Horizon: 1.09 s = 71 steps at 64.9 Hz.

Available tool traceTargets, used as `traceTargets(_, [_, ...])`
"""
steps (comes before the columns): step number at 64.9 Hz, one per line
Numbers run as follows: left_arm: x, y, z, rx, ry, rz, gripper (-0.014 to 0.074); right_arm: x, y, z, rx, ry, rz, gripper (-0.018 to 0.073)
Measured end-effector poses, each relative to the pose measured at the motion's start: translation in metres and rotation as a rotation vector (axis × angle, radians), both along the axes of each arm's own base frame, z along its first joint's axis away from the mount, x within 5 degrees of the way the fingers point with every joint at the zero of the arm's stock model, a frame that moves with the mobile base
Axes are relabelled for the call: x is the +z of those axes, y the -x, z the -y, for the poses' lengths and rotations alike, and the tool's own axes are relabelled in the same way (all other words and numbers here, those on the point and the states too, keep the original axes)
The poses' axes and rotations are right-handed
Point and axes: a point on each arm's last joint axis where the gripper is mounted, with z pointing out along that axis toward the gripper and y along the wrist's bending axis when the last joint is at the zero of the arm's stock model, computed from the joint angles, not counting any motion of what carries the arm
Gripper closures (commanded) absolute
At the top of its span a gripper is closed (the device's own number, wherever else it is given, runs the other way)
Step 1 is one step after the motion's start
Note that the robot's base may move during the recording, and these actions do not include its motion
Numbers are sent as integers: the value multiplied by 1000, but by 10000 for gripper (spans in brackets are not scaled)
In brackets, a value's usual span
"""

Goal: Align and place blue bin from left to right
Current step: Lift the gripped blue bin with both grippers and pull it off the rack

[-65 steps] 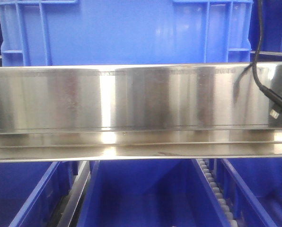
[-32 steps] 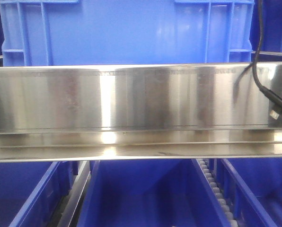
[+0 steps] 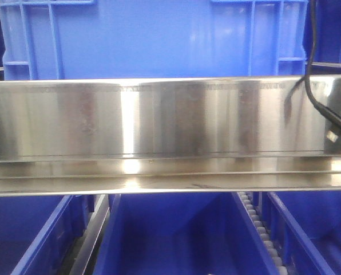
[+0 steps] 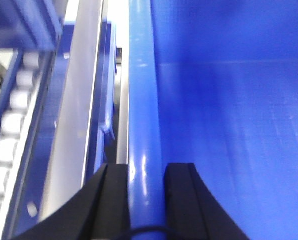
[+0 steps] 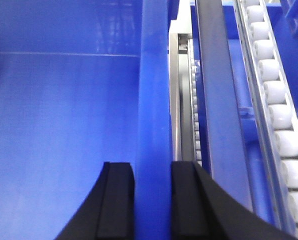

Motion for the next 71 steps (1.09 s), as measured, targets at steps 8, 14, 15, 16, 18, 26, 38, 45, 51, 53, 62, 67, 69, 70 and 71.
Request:
traceTargets(8, [4,4,-1,18,15,-23,708,10,7,-2,-8,31,1,629])
traceTargets(14, [13,10,-1,19,24,-14,708,20,14,-4,-4,38,34,629])
traceTargets(15, [14,12,-2,20,25,-13,708,22,15,-5,-4,34,37,629])
traceTargets(16, [17,13,-2,20,25,-7,708,23,16,-4,-5,33,40,629])
traceTargets(18, [22,17,-2,18,23,3,708,27,19,-4,-4,28,46,629])
traceTargets(26, [42,36,0,22,1,37,708,42,30,-3,-8,7,72,634])
traceTargets(38, [65,59,3,37,5,93,708,62,49,4,-13,-23,104,641])
traceTargets(45, [69,68,2,50,25,93,708,65,61,7,-15,-26,99,641])
traceTargets(51, [64,78,-1,58,35,80,708,65,69,8,-18,-41,97,641])
traceTargets(53, [62,83,-2,60,40,81,708,62,73,7,-21,-39,100,641])
traceTargets(62, [59,102,-5,66,53,93,708,61,94,8,-47,-34,123,641])
traceTargets(67, [61,113,-7,64,50,110,708,58,108,8,-41,-38,134,641])
traceTargets(69, [62,118,-8,63,47,117,708,60,114,9,-38,-48,149,641])
traceTargets(70, [63,120,-7,59,47,119,708,60,117,9,-34,-49,153,641])
traceTargets(71, [64,122,-7,55,45,123,708,58,119,9,-35,-43,154,641])
